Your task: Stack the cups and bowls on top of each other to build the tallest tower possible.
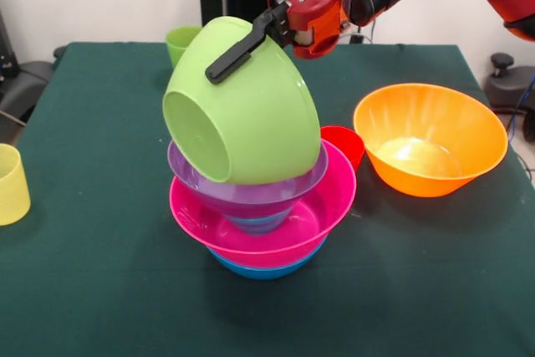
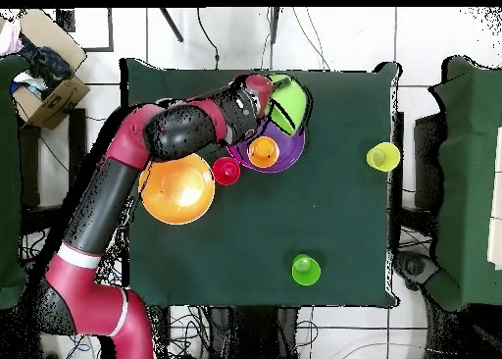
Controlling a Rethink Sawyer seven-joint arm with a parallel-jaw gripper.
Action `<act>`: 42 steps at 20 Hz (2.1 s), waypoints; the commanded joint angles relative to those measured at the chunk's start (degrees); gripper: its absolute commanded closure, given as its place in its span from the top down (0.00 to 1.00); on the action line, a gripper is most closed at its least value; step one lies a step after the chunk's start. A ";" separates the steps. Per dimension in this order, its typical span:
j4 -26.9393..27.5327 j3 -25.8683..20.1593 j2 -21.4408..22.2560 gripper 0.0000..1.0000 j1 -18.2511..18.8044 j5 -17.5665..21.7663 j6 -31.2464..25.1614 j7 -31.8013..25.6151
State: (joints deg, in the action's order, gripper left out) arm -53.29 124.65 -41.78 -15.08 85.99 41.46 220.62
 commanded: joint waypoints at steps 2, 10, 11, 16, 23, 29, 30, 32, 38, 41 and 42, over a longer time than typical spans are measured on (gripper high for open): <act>2.09 -7.38 1.71 0.00 -0.54 -5.25 -8.67 -3.13; 4.24 -9.30 3.70 0.00 0.02 -8.11 -14.79 -8.36; 4.61 -9.40 3.81 0.00 0.10 -8.14 -15.29 -8.60; 5.06 -11.21 4.76 0.00 -0.27 -8.25 -17.20 -10.95; 4.02 -13.71 5.52 0.00 -1.66 -6.86 -16.78 -12.61; 2.90 -16.42 5.51 0.00 -3.25 -5.73 -14.91 -14.22; 2.67 -17.24 5.85 0.00 -3.58 -5.75 -14.64 -15.00; 2.59 -17.89 5.96 0.00 -3.95 -5.43 -14.20 -15.01; 1.29 -21.29 6.48 0.00 -5.41 -5.13 -14.42 -16.90; 0.85 -21.91 6.11 0.00 -5.93 -4.97 -15.08 -17.09; 0.72 -22.19 6.11 0.00 -6.10 -4.94 -15.13 -17.33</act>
State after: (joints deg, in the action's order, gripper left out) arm -55.07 110.22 -35.66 -20.19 79.78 27.66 217.61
